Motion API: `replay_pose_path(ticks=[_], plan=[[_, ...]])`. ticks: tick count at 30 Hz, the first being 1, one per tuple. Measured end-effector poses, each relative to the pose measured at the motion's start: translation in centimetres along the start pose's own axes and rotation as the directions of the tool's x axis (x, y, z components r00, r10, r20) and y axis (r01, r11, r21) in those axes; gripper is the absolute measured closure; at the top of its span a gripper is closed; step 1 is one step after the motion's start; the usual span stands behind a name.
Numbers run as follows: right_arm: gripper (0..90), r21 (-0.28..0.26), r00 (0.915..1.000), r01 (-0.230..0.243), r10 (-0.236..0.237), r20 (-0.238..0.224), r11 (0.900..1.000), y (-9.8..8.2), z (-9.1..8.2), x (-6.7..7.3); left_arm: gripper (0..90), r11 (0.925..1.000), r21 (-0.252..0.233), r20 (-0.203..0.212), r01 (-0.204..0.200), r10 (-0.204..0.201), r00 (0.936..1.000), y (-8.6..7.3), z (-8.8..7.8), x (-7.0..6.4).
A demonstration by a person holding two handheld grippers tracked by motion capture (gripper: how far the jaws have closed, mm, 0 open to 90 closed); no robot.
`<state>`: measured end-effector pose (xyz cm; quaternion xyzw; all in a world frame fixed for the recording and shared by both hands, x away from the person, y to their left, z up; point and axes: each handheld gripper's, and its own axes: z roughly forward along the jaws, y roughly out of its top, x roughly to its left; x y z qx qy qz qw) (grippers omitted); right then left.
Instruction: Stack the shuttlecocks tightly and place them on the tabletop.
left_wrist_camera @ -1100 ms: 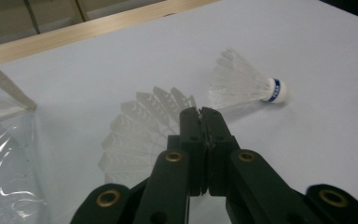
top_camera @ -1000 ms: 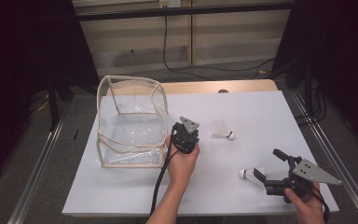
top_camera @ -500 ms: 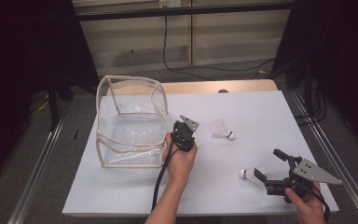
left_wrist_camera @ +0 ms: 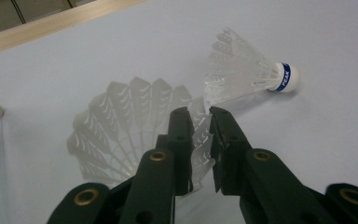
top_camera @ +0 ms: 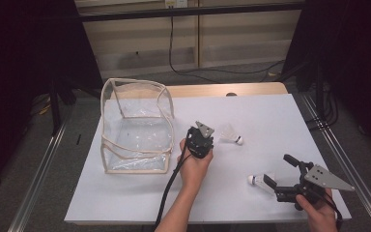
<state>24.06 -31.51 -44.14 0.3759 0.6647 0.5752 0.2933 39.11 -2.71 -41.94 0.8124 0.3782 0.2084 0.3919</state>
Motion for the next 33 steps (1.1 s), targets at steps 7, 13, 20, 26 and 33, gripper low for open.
replay_pose_path(ticks=[7,13,20,26,33], plan=[[0.3,0.001,1.0000,-0.001,0.001,0.002,1.000,0.0,-0.1,-0.1,75.8,0.9996,-0.016,0.029,0.022,-0.022,0.9993,0.0,0.6,-0.3],[0.3,0.002,1.0000,-0.002,0.002,0.001,1.000,0.0,-0.1,-0.2,73.5,0.9984,-0.040,0.045,0.039,-0.037,0.9983,0.3,0.6,-0.3],[0.3,0.002,1.0000,-0.005,0.005,0.000,1.000,-0.1,-0.1,-0.3,70.4,0.9952,-0.069,0.067,0.069,-0.065,0.9957,1.0,0.2,-0.3],[0.4,0.002,1.0000,-0.002,0.002,-0.002,1.000,-0.1,-0.1,-0.3,65.2,0.9950,-0.079,0.042,0.061,-0.058,0.9975,1.3,0.0,-0.1],[0.4,0.002,1.0000,-0.005,0.005,0.001,1.000,0.0,-0.1,-0.3,65.6,0.9950,-0.079,0.036,0.061,-0.058,0.9977,2.1,-0.6,-0.2]])
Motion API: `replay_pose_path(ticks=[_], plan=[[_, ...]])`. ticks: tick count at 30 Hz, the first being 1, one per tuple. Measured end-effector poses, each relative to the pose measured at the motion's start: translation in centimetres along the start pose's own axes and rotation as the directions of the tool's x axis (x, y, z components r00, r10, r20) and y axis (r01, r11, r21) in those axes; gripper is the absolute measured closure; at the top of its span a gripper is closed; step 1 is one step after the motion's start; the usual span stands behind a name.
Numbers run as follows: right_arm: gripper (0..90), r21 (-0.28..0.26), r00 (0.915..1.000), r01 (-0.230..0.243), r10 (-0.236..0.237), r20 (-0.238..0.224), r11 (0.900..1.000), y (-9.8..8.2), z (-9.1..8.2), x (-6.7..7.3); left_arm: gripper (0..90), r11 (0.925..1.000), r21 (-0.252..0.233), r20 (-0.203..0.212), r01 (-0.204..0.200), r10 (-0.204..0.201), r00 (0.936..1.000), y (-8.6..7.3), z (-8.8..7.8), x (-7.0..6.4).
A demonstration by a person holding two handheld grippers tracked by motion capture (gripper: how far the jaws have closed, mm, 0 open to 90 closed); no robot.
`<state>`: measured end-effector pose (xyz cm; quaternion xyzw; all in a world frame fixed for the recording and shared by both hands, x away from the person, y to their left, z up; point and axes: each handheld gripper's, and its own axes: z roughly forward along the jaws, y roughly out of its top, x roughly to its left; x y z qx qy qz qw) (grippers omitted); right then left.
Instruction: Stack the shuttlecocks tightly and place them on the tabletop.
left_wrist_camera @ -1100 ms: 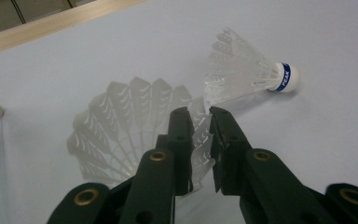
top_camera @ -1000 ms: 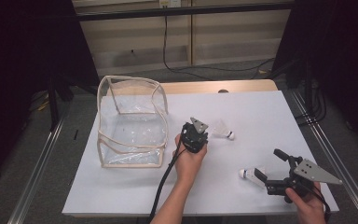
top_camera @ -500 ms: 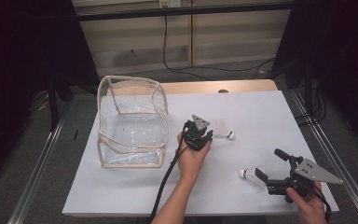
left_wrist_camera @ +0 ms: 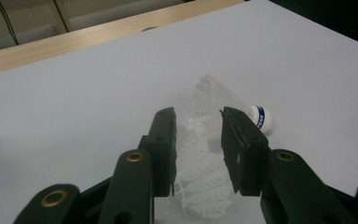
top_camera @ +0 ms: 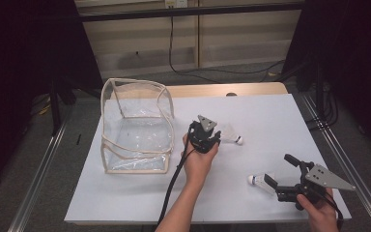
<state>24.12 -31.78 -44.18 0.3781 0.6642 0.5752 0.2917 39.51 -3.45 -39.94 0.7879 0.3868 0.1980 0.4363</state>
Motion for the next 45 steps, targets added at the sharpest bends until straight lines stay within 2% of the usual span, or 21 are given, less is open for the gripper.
replay_pose_path(ticks=[2,5,6,10,12,14,15,20,21,23,25,28,30,33,35,39,42,45], plan=[[0.3,0.001,1.0000,0.005,-0.005,0.000,1.000,0.0,0.0,0.0,65.3,0.9999,0.009,-0.010,-0.012,0.012,0.9999,0.1,-0.1,-0.1],[0.3,0.001,1.0000,0.007,-0.007,0.000,1.000,0.0,0.0,0.0,63.3,0.9999,0.012,-0.009,-0.003,0.003,1.0000,0.1,0.0,0.1],[0.3,0.002,1.0000,0.003,-0.003,0.000,1.000,0.0,0.0,0.0,63.1,0.9999,0.015,-0.021,-0.001,0.002,0.9998,0.1,0.1,0.1],[0.3,-0.002,1.0000,0.002,-0.002,-0.001,1.000,0.0,0.0,0.0,59.1,0.9992,0.040,-0.011,0.009,-0.009,0.9999,-0.1,0.6,0.2],[0.3,0.001,1.0000,0.001,-0.001,0.000,1.000,0.0,0.0,0.0,56.7,0.9988,0.047,0.009,0.012,-0.012,0.9999,-0.2,0.9,0.1],[0.3,-0.001,1.0000,0.002,-0.002,-0.002,1.000,0.0,0.0,0.0,56.5,0.9979,0.064,0.002,-0.005,0.005,1.0000,-0.4,1.2,-0.3],[0.3,-0.002,1.0000,-0.003,0.003,-0.003,1.000,0.0,0.0,0.0,57.8,0.9968,0.080,0.015,-0.004,0.003,0.9999,-0.5,1.4,-0.3],[0.3,-0.005,1.0000,0.000,0.000,0.000,1.000,0.0,-0.1,0.0,66.9,0.9895,0.144,-0.001,0.008,-0.008,1.0000,-1.6,1.9,-0.2],[0.4,-0.005,1.0000,-0.001,0.001,-0.001,1.000,0.0,-0.1,0.0,68.4,0.9903,0.138,-0.005,0.017,-0.016,0.9999,-1.7,1.8,-0.1],[0.3,-0.001,1.0000,-0.003,0.003,-0.001,1.000,0.0,-0.1,-0.1,74.5,0.9914,0.130,-0.010,0.009,-0.007,0.9999,-1.6,1.5,0.1],[0.3,-0.002,1.0000,-0.003,0.003,-0.001,1.000,0.0,-0.1,-0.1,80.1,0.9938,0.111,-0.043,-0.008,0.013,0.9990,-1.3,1.2,0.4],[0.3,-0.003,1.0000,-0.003,0.003,-0.001,1.000,0.0,-0.1,-0.1,86.4,0.9957,0.093,-0.083,-0.001,0.009,0.9965,-1.2,0.8,1.0],[0.3,-0.005,1.0000,-0.006,0.006,-0.005,1.000,0.0,0.0,0.0,88.0,0.9958,0.089,-0.122,-0.021,0.032,0.9921,-1.1,0.7,1.3],[0.4,-0.002,1.0000,-0.003,0.003,-0.005,1.000,0.0,0.0,0.0,88.7,0.9965,0.079,-0.165,-0.026,0.039,0.9856,-1.0,0.4,1.6],[0.3,-0.002,1.0000,-0.003,0.003,-0.003,1.000,0.0,0.0,-0.1,88.9,0.9971,0.072,-0.179,-0.024,0.037,0.9832,-0.9,0.2,1.9],[0.3,0.000,1.0000,-0.005,0.005,-0.002,1.000,-0.1,0.0,-0.1,89.0,0.9972,0.066,-0.226,-0.035,0.049,0.9730,-0.7,-0.2,2.3],[0.3,-0.001,1.0000,-0.003,0.003,-0.004,1.000,-0.1,0.0,-0.1,89.0,0.9957,0.081,-0.254,-0.044,0.063,0.9650,-0.7,-0.3,2.6],[0.3,-0.003,1.0000,-0.002,0.002,-0.004,1.000,0.0,0.0,0.0,88.9,0.9925,0.101,-0.289,-0.068,0.095,0.9527,-0.9,-0.2,2.7]])
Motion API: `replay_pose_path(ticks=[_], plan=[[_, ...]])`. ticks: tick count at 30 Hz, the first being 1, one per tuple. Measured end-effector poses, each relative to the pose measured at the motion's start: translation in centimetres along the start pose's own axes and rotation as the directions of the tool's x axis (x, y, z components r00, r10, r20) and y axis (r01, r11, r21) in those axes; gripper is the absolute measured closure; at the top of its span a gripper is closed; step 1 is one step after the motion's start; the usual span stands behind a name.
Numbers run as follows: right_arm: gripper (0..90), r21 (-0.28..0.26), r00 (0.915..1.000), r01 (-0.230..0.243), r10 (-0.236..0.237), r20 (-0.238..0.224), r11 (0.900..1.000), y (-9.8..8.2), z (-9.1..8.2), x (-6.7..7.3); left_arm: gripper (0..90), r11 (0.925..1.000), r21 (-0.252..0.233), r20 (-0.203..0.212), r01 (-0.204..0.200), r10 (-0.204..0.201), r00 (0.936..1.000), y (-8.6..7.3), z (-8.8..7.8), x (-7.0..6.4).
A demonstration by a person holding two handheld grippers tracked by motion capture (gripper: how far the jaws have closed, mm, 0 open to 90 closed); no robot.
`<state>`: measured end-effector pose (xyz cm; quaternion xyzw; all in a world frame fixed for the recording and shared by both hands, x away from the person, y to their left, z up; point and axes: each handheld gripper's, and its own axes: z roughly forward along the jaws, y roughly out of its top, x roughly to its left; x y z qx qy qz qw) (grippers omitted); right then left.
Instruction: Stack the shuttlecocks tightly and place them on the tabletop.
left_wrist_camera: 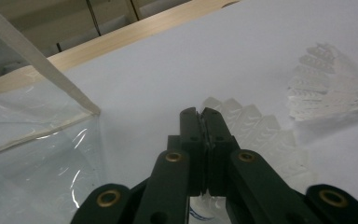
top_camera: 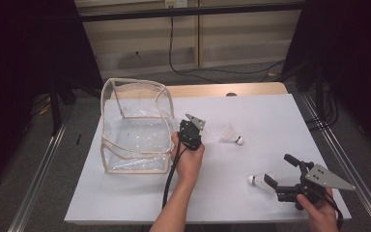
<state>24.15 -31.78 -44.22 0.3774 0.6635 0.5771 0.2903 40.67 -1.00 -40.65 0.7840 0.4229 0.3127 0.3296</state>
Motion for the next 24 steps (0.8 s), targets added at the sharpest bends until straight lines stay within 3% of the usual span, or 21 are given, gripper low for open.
replay_pose_path(ticks=[3,5,8,10,11,16,18,24], plan=[[0.3,0.002,1.0000,-0.001,0.001,0.002,1.000,0.0,0.0,0.0,88.9,0.9995,0.023,-0.033,-0.022,0.023,0.9992,-0.1,0.2,0.1],[0.2,0.002,1.0000,0.000,0.000,0.003,1.000,0.0,-0.1,-0.1,88.8,0.9990,0.038,-0.028,-0.022,0.023,0.9993,-0.3,0.4,0.1],[0.2,0.001,1.0000,0.001,-0.001,0.001,1.000,0.0,-0.1,-0.1,88.2,0.9994,0.033,0.012,0.011,-0.012,0.9999,-0.4,0.6,0.0],[0.3,0.001,1.0000,0.001,-0.001,0.001,1.000,0.0,0.0,-0.1,87.2,0.9982,0.024,0.066,0.054,-0.056,0.9962,-0.4,0.8,-0.1],[0.3,0.001,1.0000,0.001,-0.001,0.001,1.000,0.0,0.0,-0.1,86.5,0.9980,0.022,0.070,0.060,-0.061,0.9957,-0.4,0.8,-0.1],[0.3,0.001,1.0000,0.001,-0.001,0.001,1.000,0.0,0.0,-0.1,80.6,0.9928,0.015,0.156,0.119,-0.120,0.9805,-0.6,1.3,-0.3],[0.3,0.002,1.0000,0.001,-0.001,0.001,1.000,0.0,0.0,-0.1,78.6,0.9917,0.016,0.180,0.128,-0.129,0.9753,-0.6,1.4,-0.4],[0.3,0.002,1.0000,0.002,-0.002,0.000,1.000,0.0,0.0,-0.1,74.4,0.9917,0.022,0.196,0.127,-0.128,0.9722,-0.7,1.9,-1.0]])
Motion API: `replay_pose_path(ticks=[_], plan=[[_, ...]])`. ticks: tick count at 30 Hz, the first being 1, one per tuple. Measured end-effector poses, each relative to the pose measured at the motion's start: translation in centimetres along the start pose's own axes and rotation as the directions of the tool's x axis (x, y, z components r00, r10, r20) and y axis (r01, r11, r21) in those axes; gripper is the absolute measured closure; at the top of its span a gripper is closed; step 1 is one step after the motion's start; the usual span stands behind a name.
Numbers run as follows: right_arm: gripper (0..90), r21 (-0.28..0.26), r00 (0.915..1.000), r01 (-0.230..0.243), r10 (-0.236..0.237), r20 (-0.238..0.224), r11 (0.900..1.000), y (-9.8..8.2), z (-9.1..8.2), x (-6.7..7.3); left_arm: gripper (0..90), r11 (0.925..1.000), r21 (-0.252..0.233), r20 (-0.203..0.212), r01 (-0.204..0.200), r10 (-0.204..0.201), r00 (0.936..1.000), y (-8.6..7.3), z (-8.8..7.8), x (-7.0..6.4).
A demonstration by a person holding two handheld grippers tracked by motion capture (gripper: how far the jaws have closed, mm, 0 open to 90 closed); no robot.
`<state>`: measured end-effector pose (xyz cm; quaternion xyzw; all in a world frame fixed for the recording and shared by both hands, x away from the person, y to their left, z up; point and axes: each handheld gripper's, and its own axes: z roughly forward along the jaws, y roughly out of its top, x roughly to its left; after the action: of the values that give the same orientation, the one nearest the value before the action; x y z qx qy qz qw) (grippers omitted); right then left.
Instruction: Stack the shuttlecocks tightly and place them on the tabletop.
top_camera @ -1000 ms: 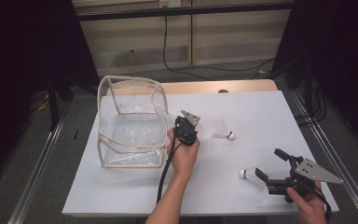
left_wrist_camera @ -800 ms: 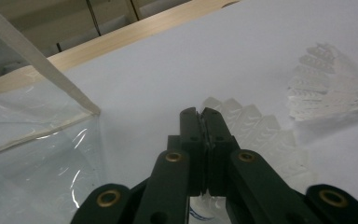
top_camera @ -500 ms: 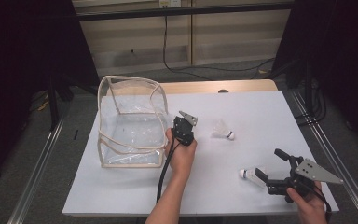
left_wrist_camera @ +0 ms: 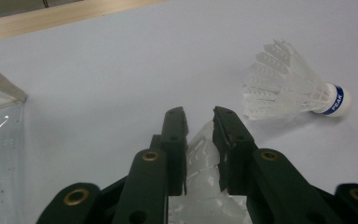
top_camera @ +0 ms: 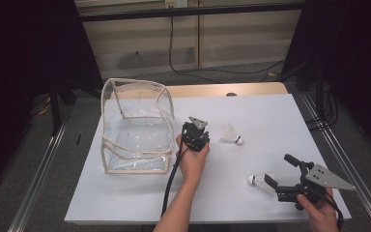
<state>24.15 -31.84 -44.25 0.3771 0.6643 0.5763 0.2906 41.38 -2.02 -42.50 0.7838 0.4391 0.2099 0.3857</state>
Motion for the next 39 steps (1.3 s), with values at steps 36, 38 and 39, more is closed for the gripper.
replay_pose_path(ticks=[36,38,39], plan=[[0.3,0.009,1.0000,0.000,0.000,-0.004,1.000,0.0,0.1,0.1,33.5,0.9949,-0.062,0.086,0.080,-0.075,0.9935,0.4,-0.2,-0.2],[0.4,0.014,1.0000,-0.001,0.001,-0.005,1.000,0.0,0.1,0.1,30.1,0.9953,-0.065,0.108,0.072,-0.065,0.9920,0.5,-0.3,-0.4],[0.3,0.016,1.0000,-0.001,0.001,-0.005,1.000,0.0,0.1,0.1,28.0,0.9958,-0.062,0.119,0.068,-0.060,0.9911,0.5,-0.4,-0.5]])
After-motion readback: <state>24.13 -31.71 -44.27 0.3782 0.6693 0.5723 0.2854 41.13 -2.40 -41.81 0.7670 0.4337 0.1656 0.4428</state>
